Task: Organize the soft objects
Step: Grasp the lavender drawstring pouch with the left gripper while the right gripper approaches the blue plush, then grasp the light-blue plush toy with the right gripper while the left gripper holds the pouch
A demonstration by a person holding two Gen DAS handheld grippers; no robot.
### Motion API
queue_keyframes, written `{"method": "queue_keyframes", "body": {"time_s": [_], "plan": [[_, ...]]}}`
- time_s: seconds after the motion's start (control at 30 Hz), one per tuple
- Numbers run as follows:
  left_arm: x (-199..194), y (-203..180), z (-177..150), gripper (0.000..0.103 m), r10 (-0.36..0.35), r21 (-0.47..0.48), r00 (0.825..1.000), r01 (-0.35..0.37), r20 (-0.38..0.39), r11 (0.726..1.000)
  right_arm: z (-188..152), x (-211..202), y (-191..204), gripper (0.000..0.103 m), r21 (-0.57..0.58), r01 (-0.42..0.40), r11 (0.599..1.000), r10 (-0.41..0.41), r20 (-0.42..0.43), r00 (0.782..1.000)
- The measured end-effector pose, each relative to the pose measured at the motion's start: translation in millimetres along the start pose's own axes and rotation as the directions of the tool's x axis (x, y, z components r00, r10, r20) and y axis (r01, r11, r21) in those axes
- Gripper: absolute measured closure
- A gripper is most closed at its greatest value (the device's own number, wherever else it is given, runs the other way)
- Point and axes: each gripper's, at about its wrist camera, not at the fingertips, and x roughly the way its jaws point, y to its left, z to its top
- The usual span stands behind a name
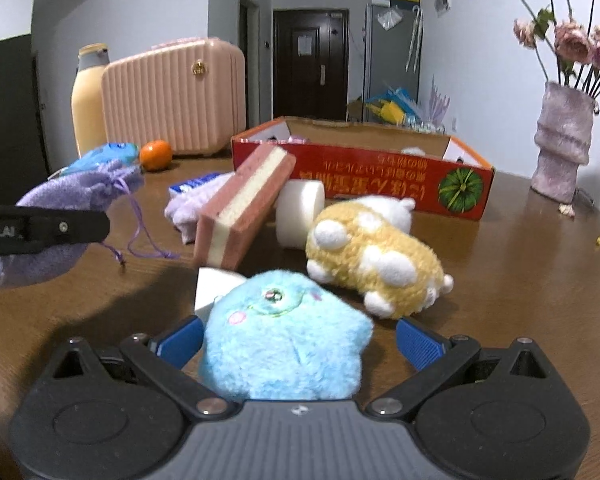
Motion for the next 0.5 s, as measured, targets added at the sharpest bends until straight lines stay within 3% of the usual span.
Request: {"method": "queue_keyframes", "body": {"time_s": [0.3, 0.5], "plan": [[1, 0, -1, 0.055, 0.002, 0.002, 1.0, -0.002, -0.006, 1.0, 0, 13, -5, 0.002, 0.043, -0.004, 0.999, 0.007, -0.069, 0.998], [2, 0, -2, 0.055, 0.003, 0.004, 1.0, -0.003, -0.009, 1.0, 1, 14, -7, 0.013, 0.051, -0.008, 0.999, 0.012, -0.073, 0.997]]}}
